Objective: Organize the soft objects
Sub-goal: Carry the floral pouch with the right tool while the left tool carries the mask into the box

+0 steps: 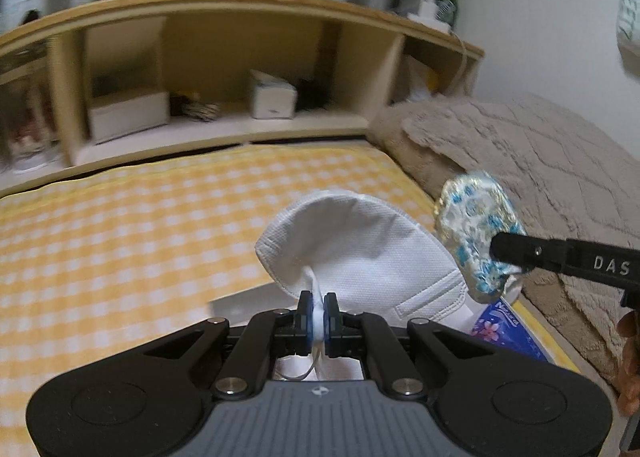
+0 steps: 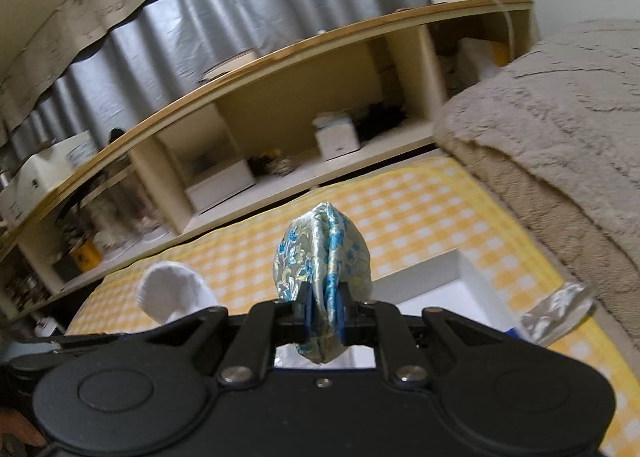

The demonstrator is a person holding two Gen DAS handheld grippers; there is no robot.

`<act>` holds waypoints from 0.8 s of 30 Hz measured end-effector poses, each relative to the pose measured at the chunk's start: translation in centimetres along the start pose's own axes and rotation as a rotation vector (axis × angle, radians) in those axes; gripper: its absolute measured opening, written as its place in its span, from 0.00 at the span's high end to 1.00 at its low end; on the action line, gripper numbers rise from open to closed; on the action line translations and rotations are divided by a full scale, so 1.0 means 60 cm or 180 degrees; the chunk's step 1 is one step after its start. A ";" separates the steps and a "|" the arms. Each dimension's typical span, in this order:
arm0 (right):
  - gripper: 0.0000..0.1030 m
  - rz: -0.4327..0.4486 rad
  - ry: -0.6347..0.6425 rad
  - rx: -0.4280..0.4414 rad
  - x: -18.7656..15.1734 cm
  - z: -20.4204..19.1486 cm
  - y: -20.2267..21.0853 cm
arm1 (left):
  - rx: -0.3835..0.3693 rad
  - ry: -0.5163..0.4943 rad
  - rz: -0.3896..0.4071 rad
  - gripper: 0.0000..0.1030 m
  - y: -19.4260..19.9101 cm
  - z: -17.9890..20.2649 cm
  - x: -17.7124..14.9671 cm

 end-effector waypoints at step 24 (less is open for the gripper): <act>0.88 0.0025 -0.0565 -0.0374 0.004 0.126 -0.047 | -0.0430 -0.0855 -0.0720 0.14 -0.298 0.128 -0.012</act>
Point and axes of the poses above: each gripper's, at about its wrist camera, not at the fingertips, and y roughly against the way its jaws point, z to its right, x to its top, the point moved 5 cm from there along -y, roughly the way its jaws point, and after that the axes turned 6 degrees about -x, right-handed, at the moved point
